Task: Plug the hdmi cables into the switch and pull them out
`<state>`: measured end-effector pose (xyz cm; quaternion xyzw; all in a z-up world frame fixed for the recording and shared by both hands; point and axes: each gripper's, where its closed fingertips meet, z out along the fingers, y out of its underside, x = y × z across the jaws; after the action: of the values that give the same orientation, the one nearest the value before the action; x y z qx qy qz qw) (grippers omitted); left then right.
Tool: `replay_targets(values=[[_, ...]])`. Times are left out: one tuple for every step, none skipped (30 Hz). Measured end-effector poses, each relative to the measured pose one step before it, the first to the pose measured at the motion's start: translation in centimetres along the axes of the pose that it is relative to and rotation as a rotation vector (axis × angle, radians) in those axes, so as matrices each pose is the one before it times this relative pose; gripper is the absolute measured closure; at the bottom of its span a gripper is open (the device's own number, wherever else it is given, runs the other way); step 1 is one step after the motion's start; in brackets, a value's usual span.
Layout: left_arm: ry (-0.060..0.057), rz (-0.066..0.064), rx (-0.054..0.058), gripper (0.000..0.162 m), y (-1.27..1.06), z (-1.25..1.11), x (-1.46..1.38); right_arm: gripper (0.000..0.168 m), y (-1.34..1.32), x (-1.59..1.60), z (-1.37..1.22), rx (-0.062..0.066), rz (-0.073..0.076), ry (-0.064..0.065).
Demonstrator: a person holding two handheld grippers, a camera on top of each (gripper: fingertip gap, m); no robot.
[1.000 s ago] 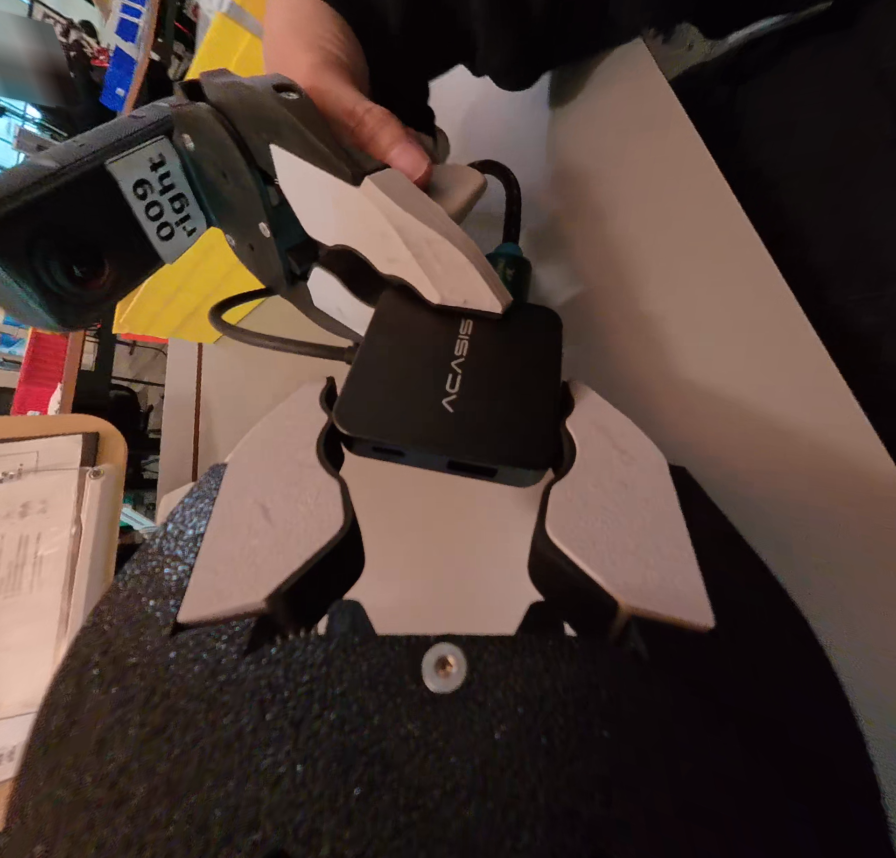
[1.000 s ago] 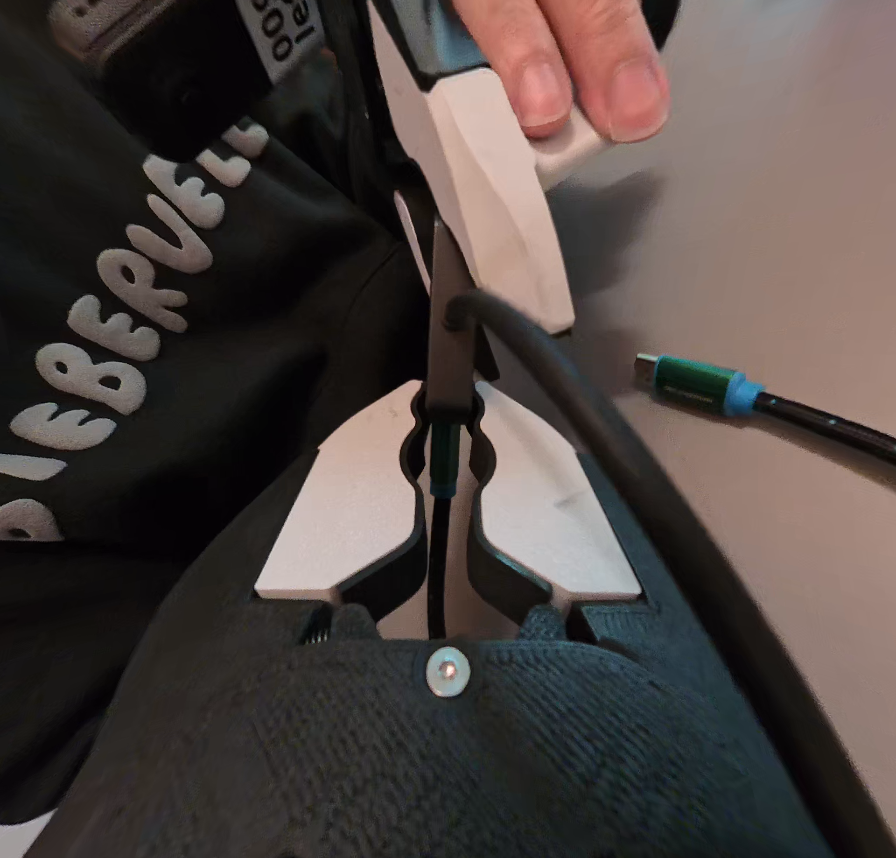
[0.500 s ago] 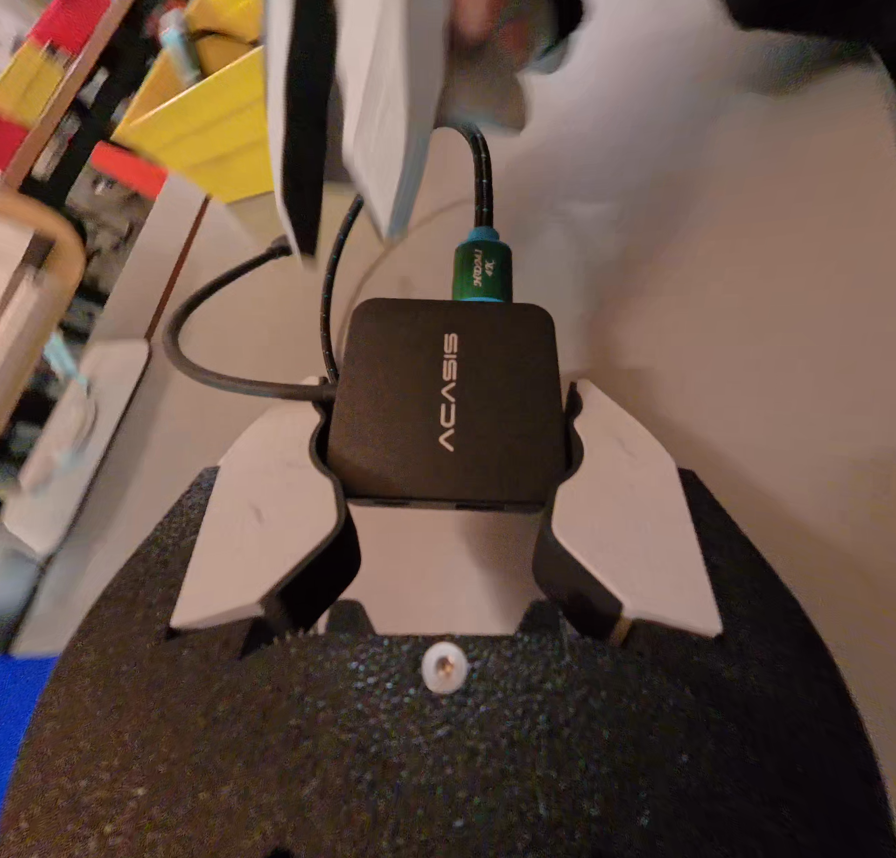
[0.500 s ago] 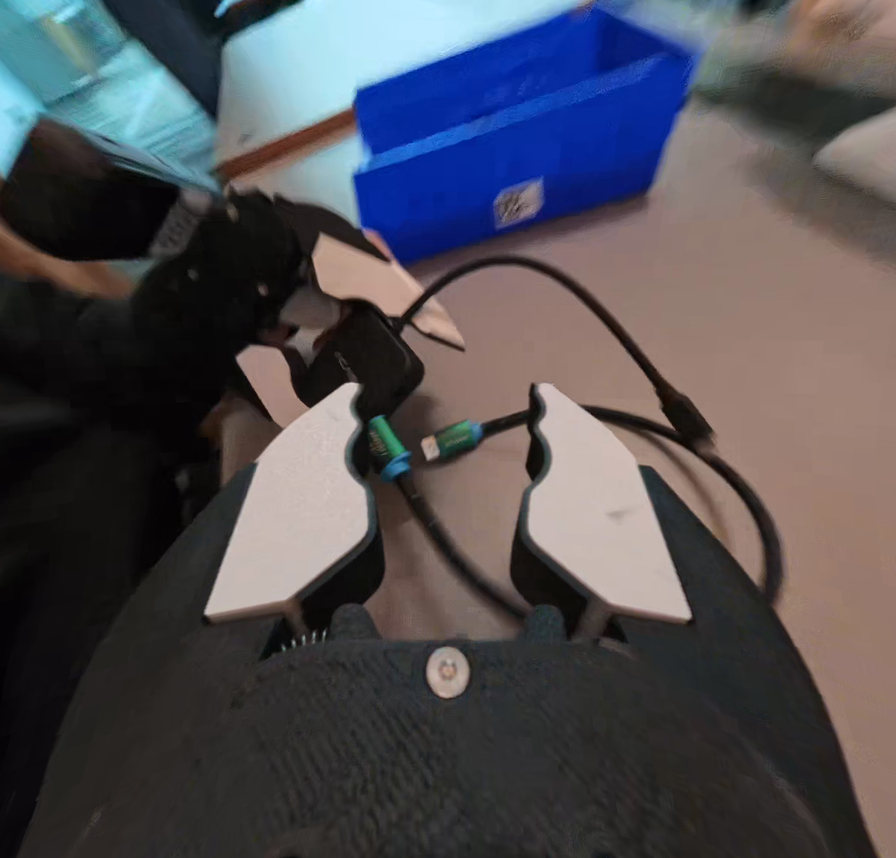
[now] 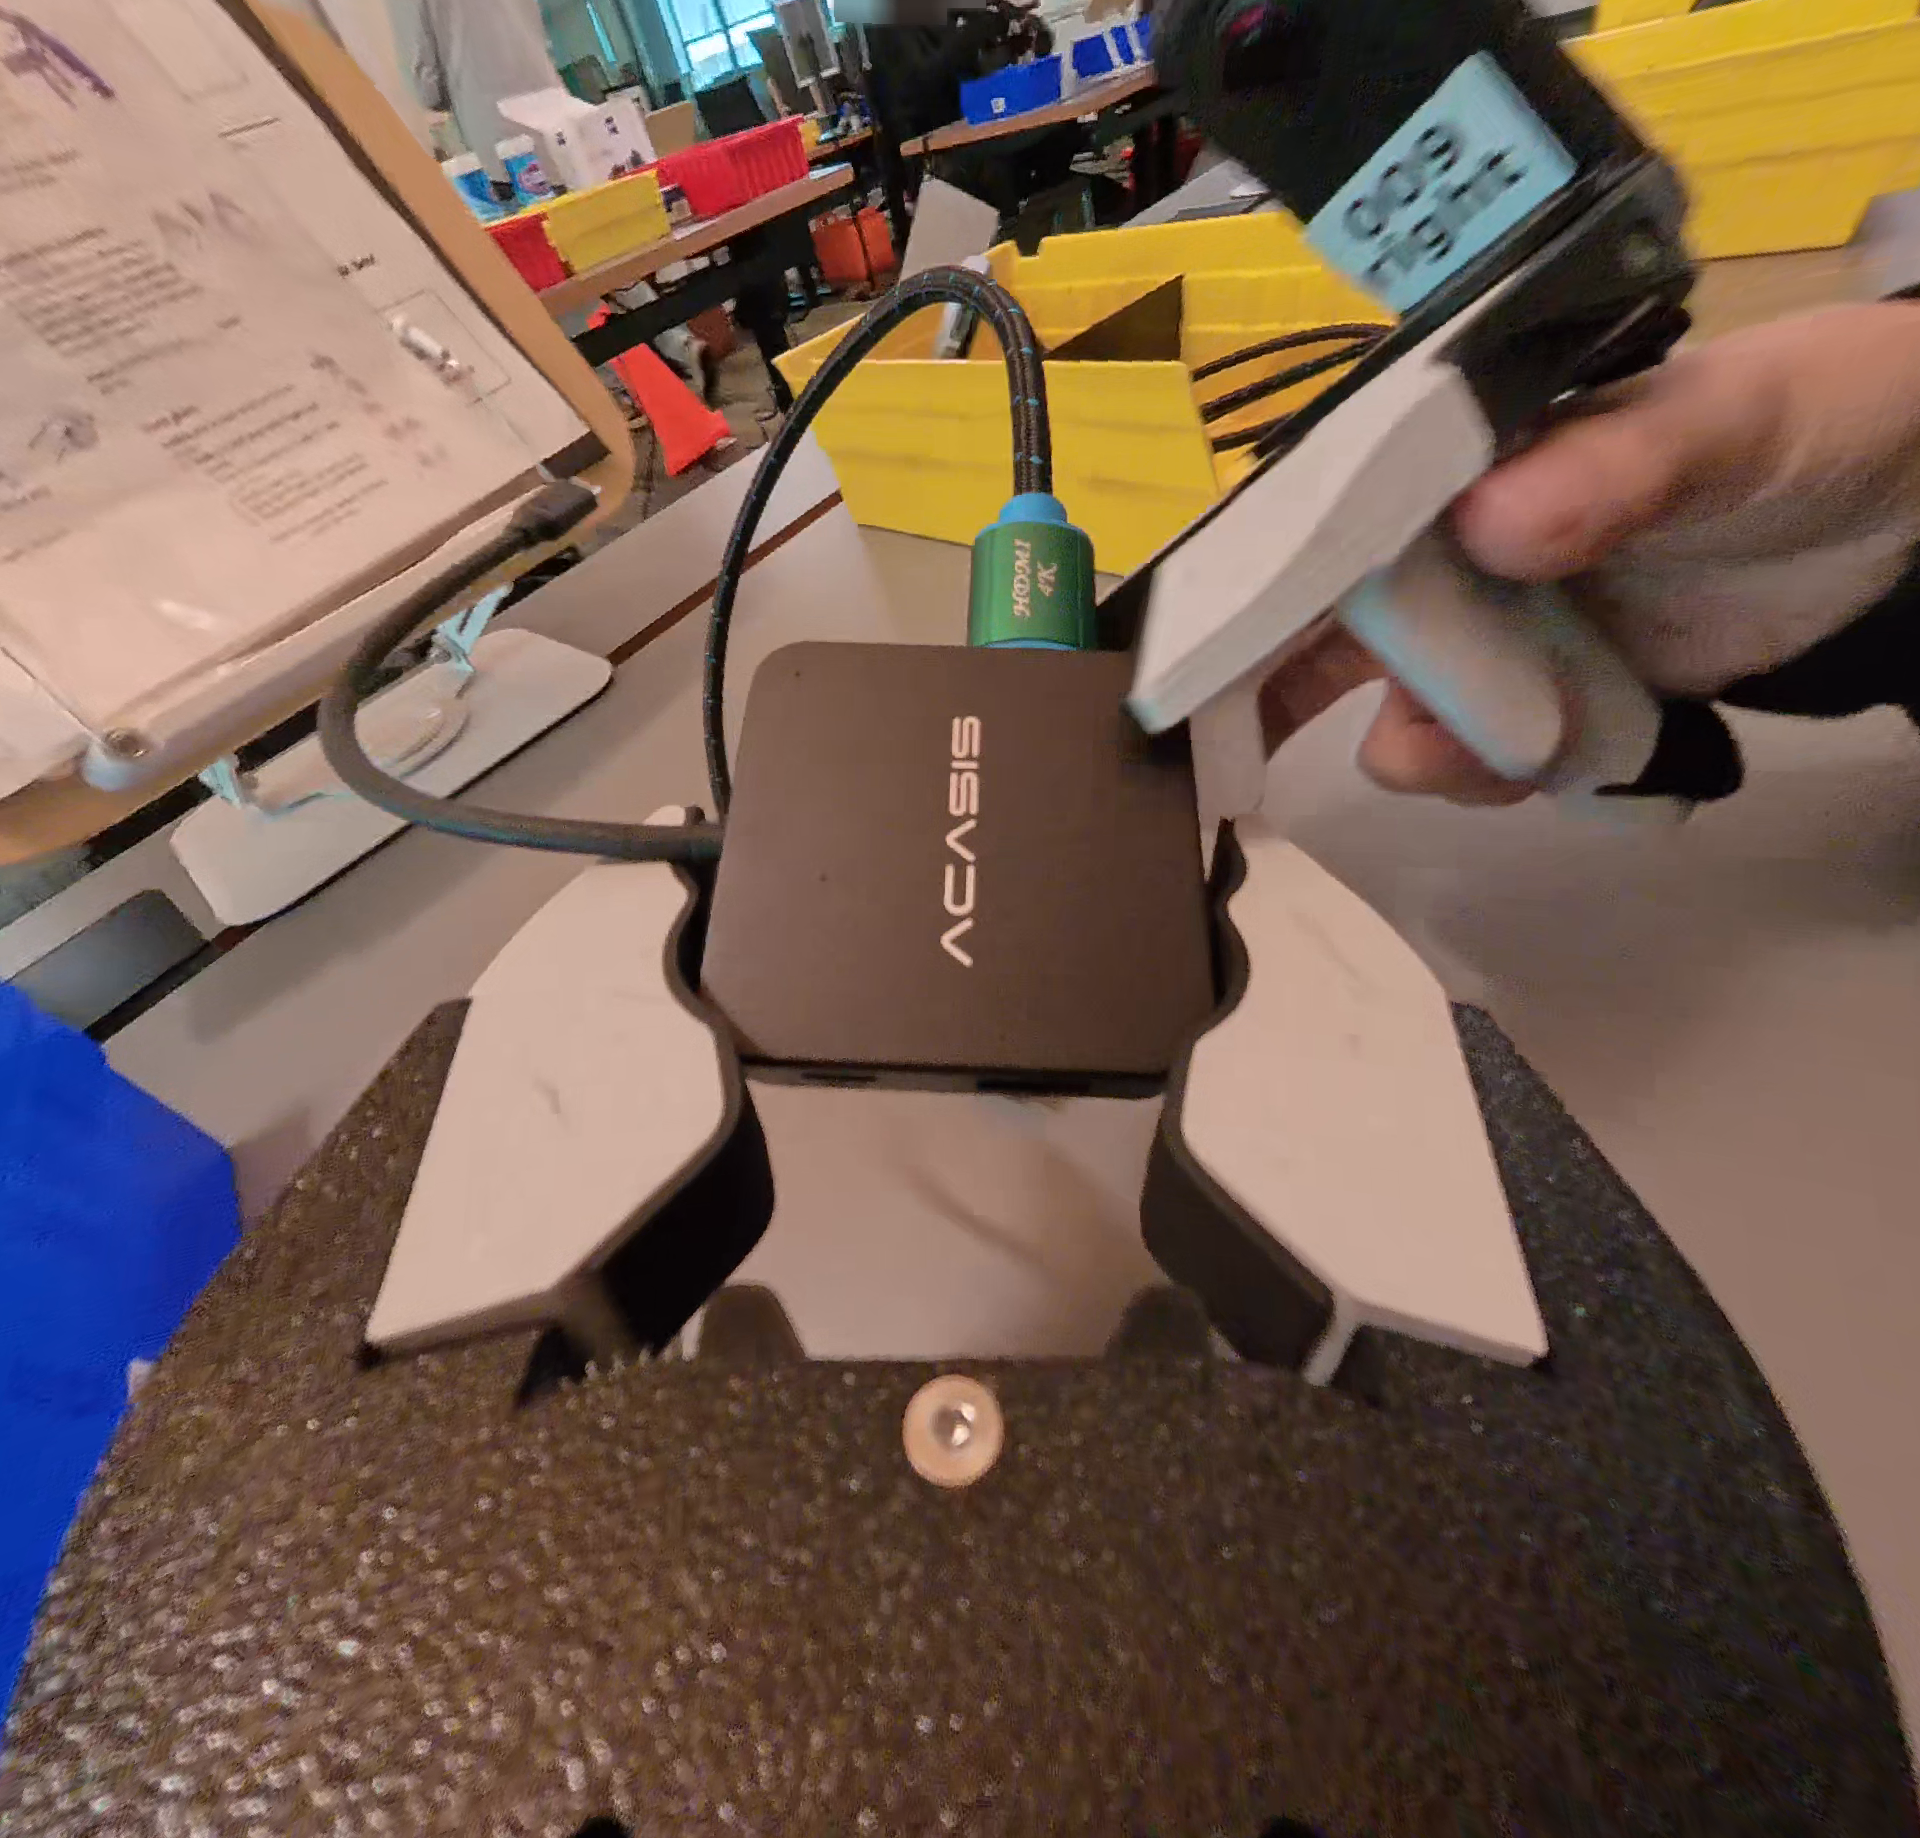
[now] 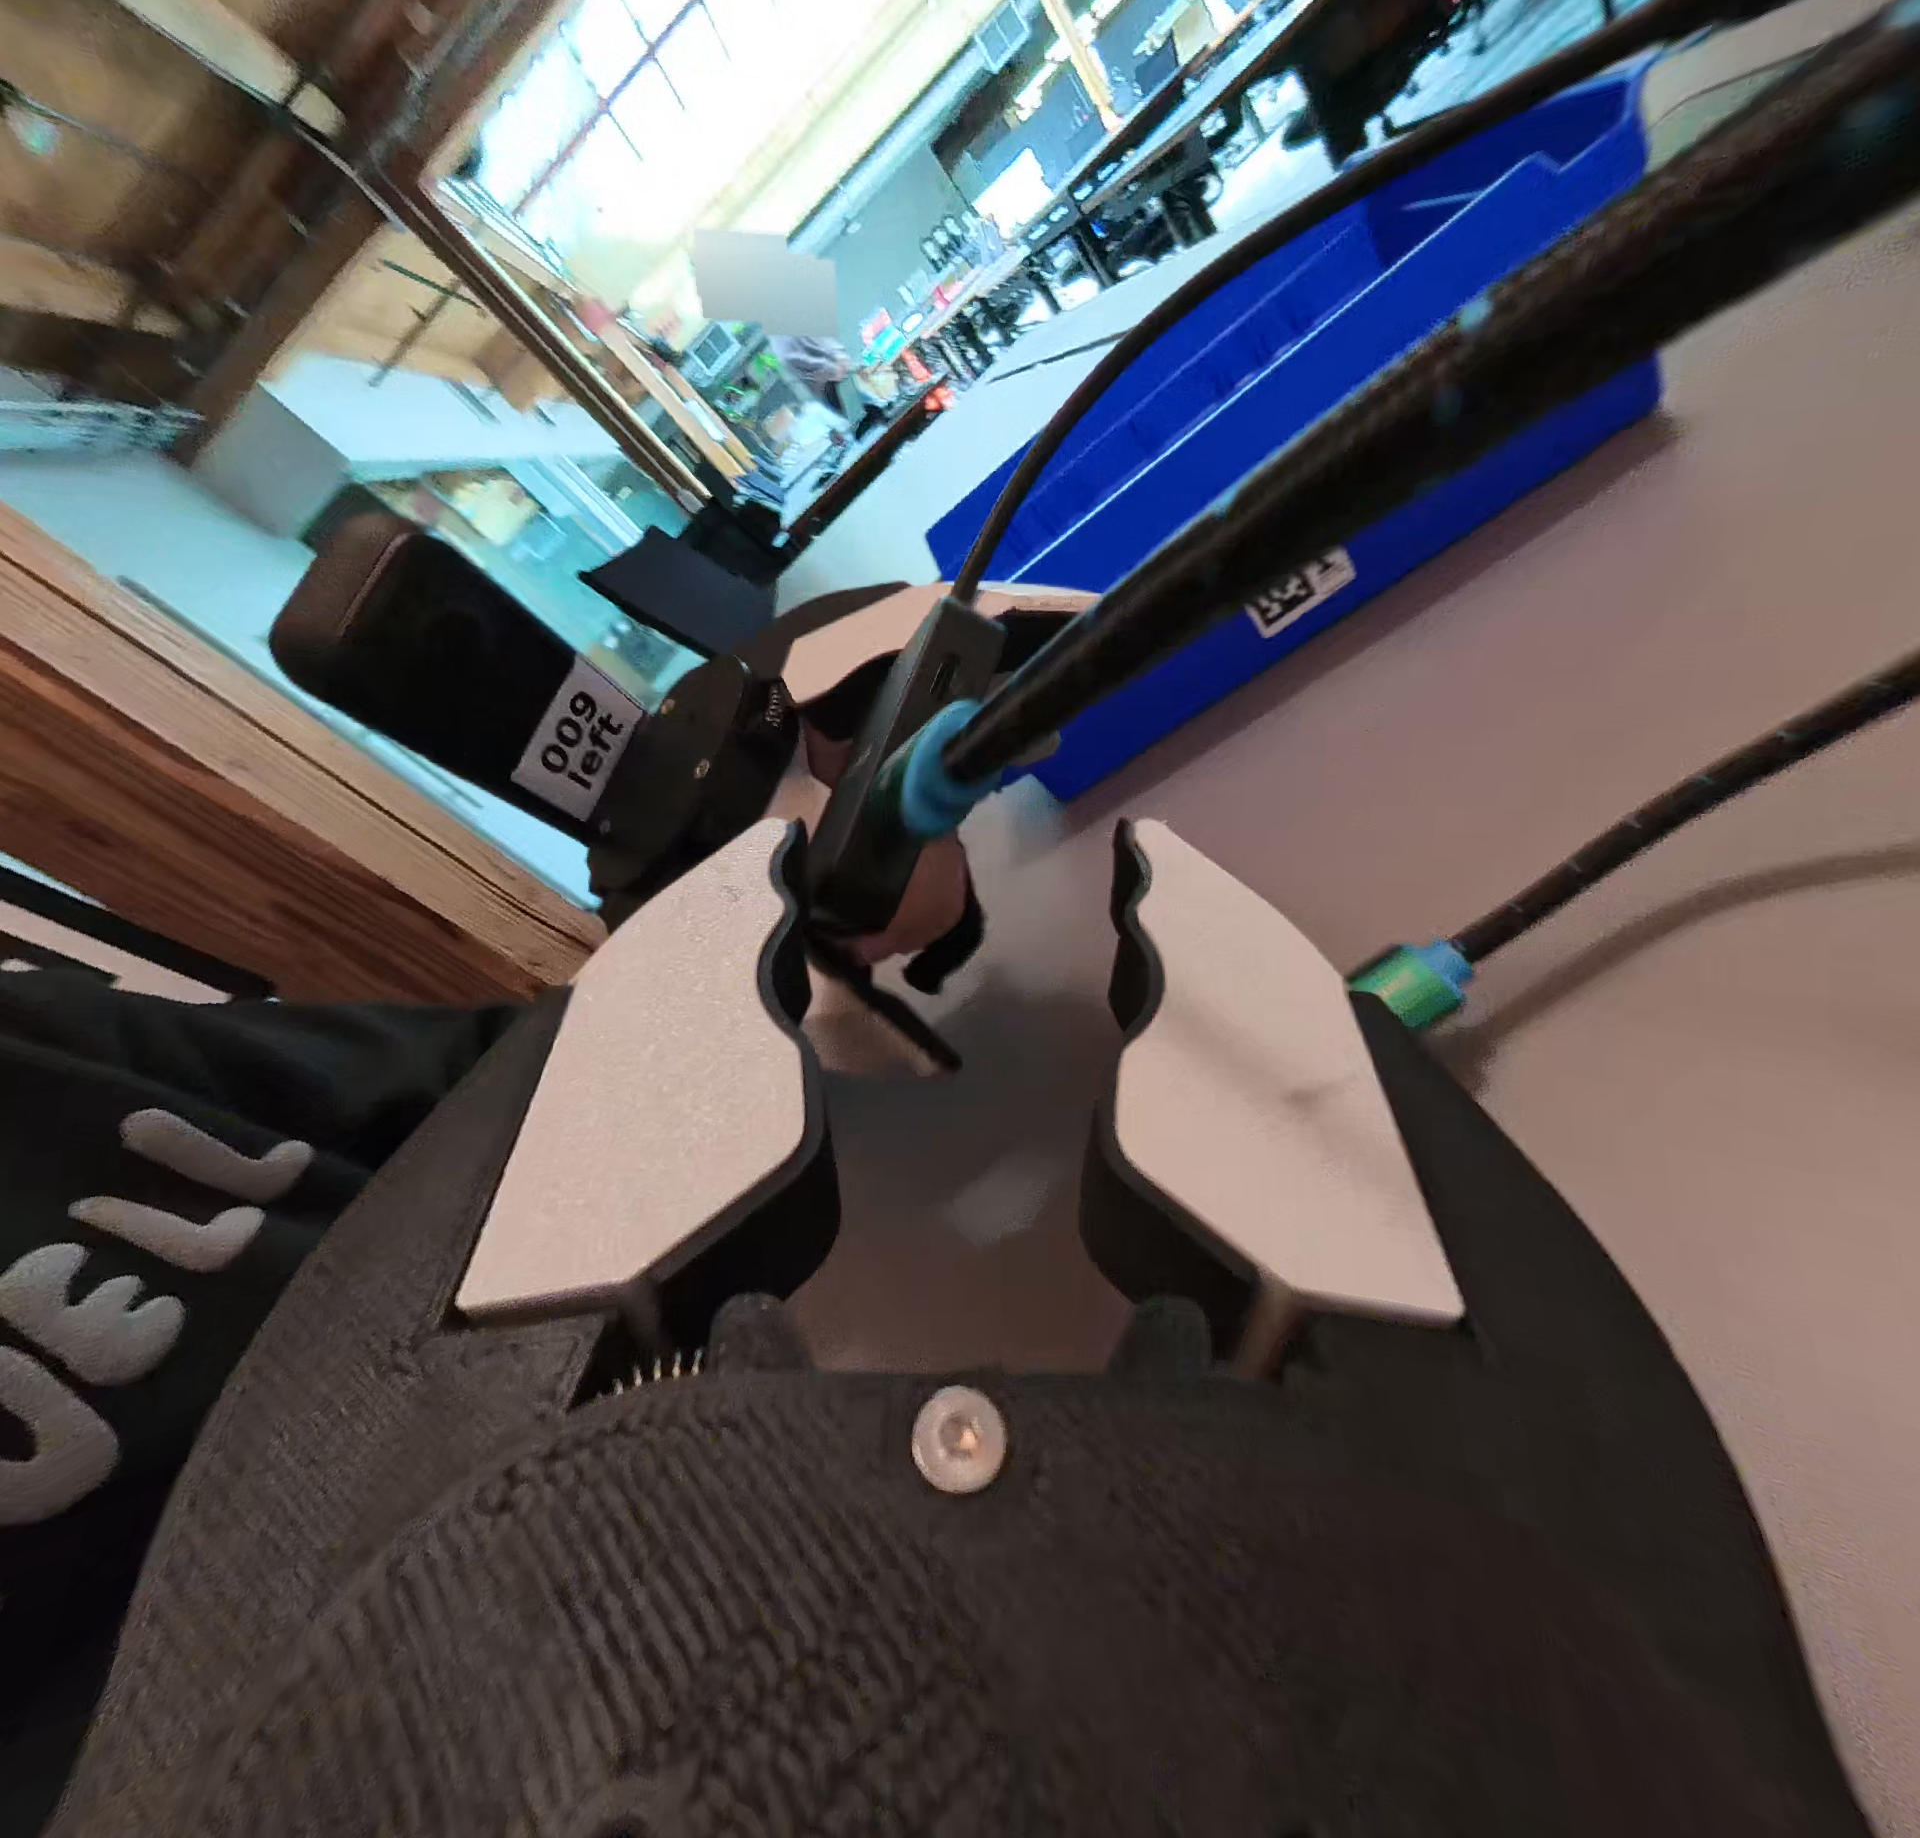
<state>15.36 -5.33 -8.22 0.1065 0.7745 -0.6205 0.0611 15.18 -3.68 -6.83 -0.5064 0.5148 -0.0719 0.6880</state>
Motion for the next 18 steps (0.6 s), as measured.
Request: replay_targets(values=[[0.0134, 0.0179, 0.0028, 0.072, -0.067, 0.124, 0.468, 0.116, 0.155, -0.34, 0.337, 0.0075, 0.0159, -0.0343], [0.0086, 0.0212, -0.0015, 0.072, 0.041, 0.158, 0.423, 0.129, 0.031, -0.485, 0.279, 0.0121, 0.0068, -0.042], [0.0043, 0.0194, -0.0051, 0.072, 0.096, 0.178, 0.352, 0.146, -0.066, -0.55, 0.141, 0.0194, -0.0004, -0.0445], [-0.0123, 0.0241, 0.0036, 0.072, 0.002, 0.062, 0.04, 0.147, -0.066, -0.01, 0.004, 0.017, 0.0119, -0.0123], [-0.0148, 0.0319, 0.0108, 0.072, -0.088, -0.071, -0.094, 0.149, 0.068, -0.183, 0.0, -0.0029, 0.0321, -0.0294], [-0.012, 0.0285, 0.0122, 0.072, -0.143, -0.075, -0.075, 0.15, -0.055, -0.195, 0.001, 0.0062, 0.0452, -0.0306], [-0.0141, 0.0148, 0.0221, 0.072, -0.3, -0.085, -0.11, 0.151, -0.169, -0.235, 0.021, 0.0207, 0.0368, -0.0313], [-0.0094, -0.0041, 0.0355, 0.073, -0.489, -0.133, -0.081, 0.152, -0.168, -0.259, 0.048, 0.0269, 0.0359, -0.0341], [-0.0017, -0.0132, 0.0423, 0.074, -0.57, -0.164, -0.029, 0.153, -0.09, -0.286, 0.079, 0.0227, 0.0502, -0.0374], [0.0007, -0.0063, 0.0347, 0.074, -0.427, -0.167, -0.022, 0.153, 0.004, -0.154, 0.113, 0.0147, 0.0513, -0.0289], [0.0012, 0.0043, 0.0151, 0.074, -0.138, -0.123, -0.018, 0.154, 0.075, 0.036, 0.083, 0.0073, 0.0359, -0.0131], [0.0042, 0.0065, -0.001, 0.074, 0.107, -0.066, -0.004, 0.154, 0.063, 0.134, 0.005, 0.0052, 0.02, -0.003], [0.005, 0.002, -0.0013, 0.074, 0.089, -0.031, 0.006, 0.154, 0.04, 0.077, 0.004, 0.005, 0.0149, -0.0046], [-0.0005, -0.0011, 0.0074, 0.074, -0.045, -0.038, -0.004, 0.154, 0.026, -0.04, 0.021, 0.0054, 0.0196, -0.0109], [-0.0053, -0.002, 0.0139, 0.074, -0.176, -0.037, 0.002, 0.154, 0.012, -0.118, 0.013, 0.0041, 0.0204, -0.014], [-0.0051, -0.0013, 0.0115, 0.073, -0.176, -0.023, 0.016, 0.154, 0.033, -0.113, -0.003, 0.0021, 0.0117, -0.0113], [-0.0044, 0.0014, 0.0011, 0.073, -0.031, 0.004, 0.002, 0.154, -0.01, 0.021, -0.035, 0.0041, 0.007, -0.0009], [-0.0013, 0.0026, -0.0057, 0.073, 0.084, 0.023, 0.017, 0.154, 0.025, 0.05, -0.055, 0.0008, 0.0049, 0.0025]])
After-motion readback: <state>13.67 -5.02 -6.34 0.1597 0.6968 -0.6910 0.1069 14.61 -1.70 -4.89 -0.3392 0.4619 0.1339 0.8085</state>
